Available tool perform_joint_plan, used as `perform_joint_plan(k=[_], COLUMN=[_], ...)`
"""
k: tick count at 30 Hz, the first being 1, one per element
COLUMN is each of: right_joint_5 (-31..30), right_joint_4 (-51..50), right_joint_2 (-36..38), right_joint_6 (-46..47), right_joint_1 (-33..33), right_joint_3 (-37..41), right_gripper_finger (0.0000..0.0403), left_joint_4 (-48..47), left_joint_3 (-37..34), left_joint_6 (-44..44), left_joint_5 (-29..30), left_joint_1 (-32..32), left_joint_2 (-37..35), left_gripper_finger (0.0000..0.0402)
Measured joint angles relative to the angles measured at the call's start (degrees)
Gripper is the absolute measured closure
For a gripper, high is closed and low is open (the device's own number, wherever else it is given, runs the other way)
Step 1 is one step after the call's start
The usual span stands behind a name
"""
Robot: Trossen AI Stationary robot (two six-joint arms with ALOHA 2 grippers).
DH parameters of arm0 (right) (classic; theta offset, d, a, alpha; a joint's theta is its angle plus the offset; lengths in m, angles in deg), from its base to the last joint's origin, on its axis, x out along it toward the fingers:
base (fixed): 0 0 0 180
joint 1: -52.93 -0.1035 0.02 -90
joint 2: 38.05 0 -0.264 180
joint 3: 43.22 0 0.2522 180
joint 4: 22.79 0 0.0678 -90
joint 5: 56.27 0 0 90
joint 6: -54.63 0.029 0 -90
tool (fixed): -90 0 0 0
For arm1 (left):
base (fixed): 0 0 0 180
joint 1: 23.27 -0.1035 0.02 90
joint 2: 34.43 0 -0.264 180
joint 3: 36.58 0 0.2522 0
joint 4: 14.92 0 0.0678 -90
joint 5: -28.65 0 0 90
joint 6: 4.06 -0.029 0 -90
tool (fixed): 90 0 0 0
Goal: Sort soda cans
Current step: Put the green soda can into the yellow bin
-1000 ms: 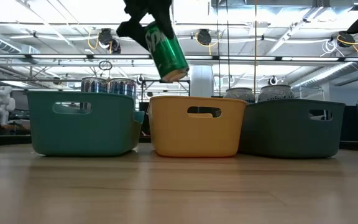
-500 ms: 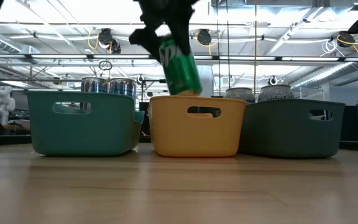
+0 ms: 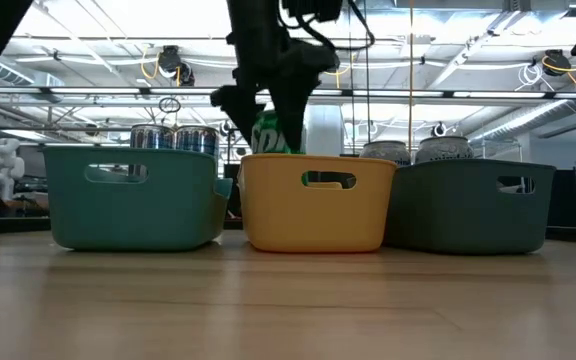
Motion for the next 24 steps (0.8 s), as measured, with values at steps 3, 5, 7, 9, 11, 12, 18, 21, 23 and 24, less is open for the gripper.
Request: perform_joint_plan(k=[3, 5, 7, 9, 11, 12, 18, 21, 23, 24], right_joint_5=[0.0, 0.0, 0.0, 0.0, 0.0, 0.0, 0.1, 0.6, 1.4, 1.5], right_joint_4=[0.0, 0.0, 0.0, 0.0, 0.0, 0.0, 0.0, 0.0, 0.0, 0.0], right_joint_2=[0.0, 0.0, 0.0, 0.0, 0.0, 0.0, 0.0, 0.0, 0.0, 0.0], right_joint_6=[-0.1, -0.2, -0.3, -0.8, -1.4, -1.4, -1.8, -1.9, -1.9, -1.9], right_joint_1=[0.0, 0.0, 0.0, 0.0, 0.0, 0.0, 0.0, 0.0, 0.0, 0.0], right_joint_3=[0.0, 0.0, 0.0, 0.0, 0.0, 0.0, 0.0, 0.0, 0.0, 0.0], right_gripper_finger=[0.0057, 0.0057, 0.0057, 0.0057, 0.0057, 0.0057, 0.0057, 0.0057, 0.0057, 0.0057], left_joint_4=[0.6, 1.4, 1.2, 0.9, 0.2, 0.0, 0.8, 0.8, 0.8, 0.9], left_joint_3=[-0.1, 0.0, -0.1, -0.1, -0.1, -0.1, -0.1, -0.1, -0.1, -0.1], left_joint_6=[0.2, 0.3, 0.3, 0.3, 0.3, 0.3, 0.4, 0.4, 0.4, 0.4], left_joint_5=[0.1, 0.0, -0.2, -0.3, -0.3, -0.3, -0.3, -0.3, -0.3, -0.2], left_joint_1=[-0.1, -0.4, -0.7, -1.1, -1.4, -1.5, -1.4, -1.5, -1.5, -1.5], left_joint_2=[0.8, 1.2, 1.6, 2.1, 2.4, 2.7, 2.9, 2.9, 2.9, 2.9], left_gripper_finger=[0.0077, 0.0077, 0.0076, 0.0076, 0.0075, 0.0075, 0.0074, 0.0074, 0.0074, 0.0074])
